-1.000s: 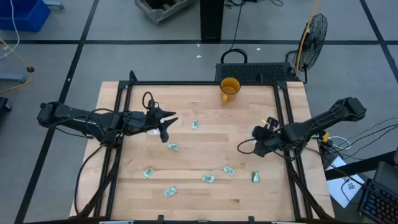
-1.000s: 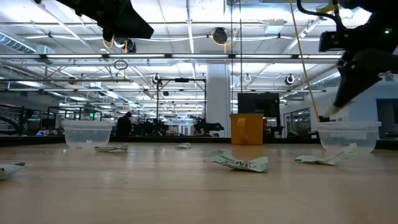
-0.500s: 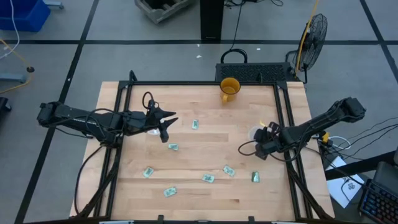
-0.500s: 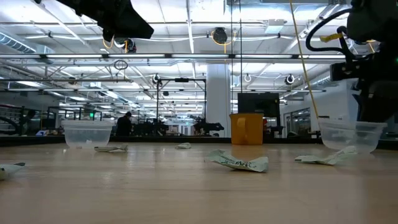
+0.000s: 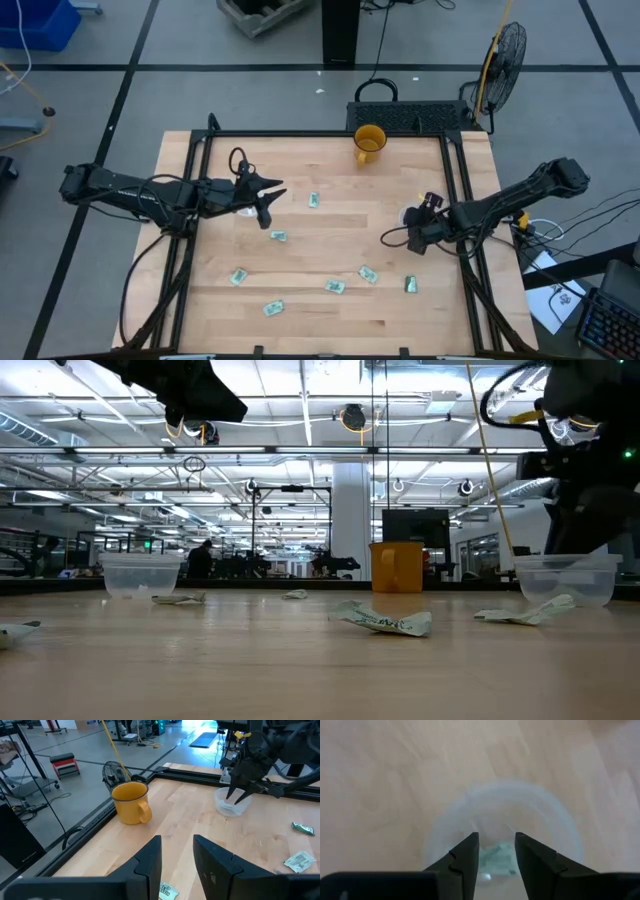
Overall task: Pick and place Stevia / Truvia into bins
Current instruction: Put the stevia packet into the left transparent container
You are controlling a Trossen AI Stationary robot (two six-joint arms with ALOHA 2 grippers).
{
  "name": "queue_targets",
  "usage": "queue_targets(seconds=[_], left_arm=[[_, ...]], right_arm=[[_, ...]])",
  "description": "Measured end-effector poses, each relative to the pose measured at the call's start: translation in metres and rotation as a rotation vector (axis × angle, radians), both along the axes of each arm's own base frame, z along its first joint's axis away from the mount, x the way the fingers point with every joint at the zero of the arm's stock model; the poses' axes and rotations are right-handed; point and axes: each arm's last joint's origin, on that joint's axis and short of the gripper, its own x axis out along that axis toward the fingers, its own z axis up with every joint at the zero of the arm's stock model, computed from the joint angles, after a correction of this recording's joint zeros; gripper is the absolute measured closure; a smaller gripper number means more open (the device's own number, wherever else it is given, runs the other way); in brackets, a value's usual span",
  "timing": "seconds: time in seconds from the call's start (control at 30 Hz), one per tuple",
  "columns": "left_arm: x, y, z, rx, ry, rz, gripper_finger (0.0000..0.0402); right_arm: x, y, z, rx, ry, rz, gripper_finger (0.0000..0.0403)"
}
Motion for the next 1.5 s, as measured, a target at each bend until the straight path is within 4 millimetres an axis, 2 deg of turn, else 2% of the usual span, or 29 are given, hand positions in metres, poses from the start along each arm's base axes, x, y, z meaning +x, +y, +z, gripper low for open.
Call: queue_targets(seconds=[0.1,0.2,0.3,0.4,0.53,0.73,0.8,0.97,1.07,1.23,1.5], left_arm=[[0.000,-0.001,0.000,-0.074,-0.027,-0.005,0.0284],[0.001,-0.004,-0.002,-0.180,-0.037,-0.082,0.0284],[0.009,-0.008,-0.011,-0.201,0.006,-0.131,0.0284],[0.026,-0.011,-0.024,-0.169,0.036,-0.140,0.0284],[0.055,-0.012,-0.053,-0.091,0.112,-0.158,0.0284],[0.099,0.004,-0.076,-0.040,0.281,-0.115,0.0284],[0.109,0.015,-0.085,-0.057,0.386,-0.078,0.0284],[0.133,0.038,-0.109,-0.134,0.486,-0.041,0.0284],[0.136,0.045,-0.129,-0.147,0.554,-0.028,0.0284],[0.136,0.051,-0.150,-0.176,0.620,0.004,0.0284],[0.137,0.053,-0.163,-0.147,0.660,0.043,0.0284]], right_arm=[[0.006,0.002,0.012,0.002,-0.042,0.043,0.0281],[0.013,0.004,0.029,0.025,-0.119,0.048,0.0285],[0.022,0.008,0.043,0.045,-0.250,0.093,0.0289],[0.034,0.012,0.052,0.017,-0.397,0.213,0.0293],[0.047,0.016,0.059,-0.079,-0.574,0.345,0.0296],[0.051,0.015,0.056,-0.218,-0.736,0.450,0.0292],[0.050,0.013,0.051,-0.236,-0.768,0.452,0.0292],[0.045,0.009,0.036,-0.306,-0.792,0.483,0.0291],[0.043,0.007,0.034,-0.332,-0.817,0.486,0.0291],[0.043,0.006,0.034,-0.340,-0.820,0.488,0.0292],[0.043,0.006,0.033,-0.337,-0.815,0.492,0.0296]])
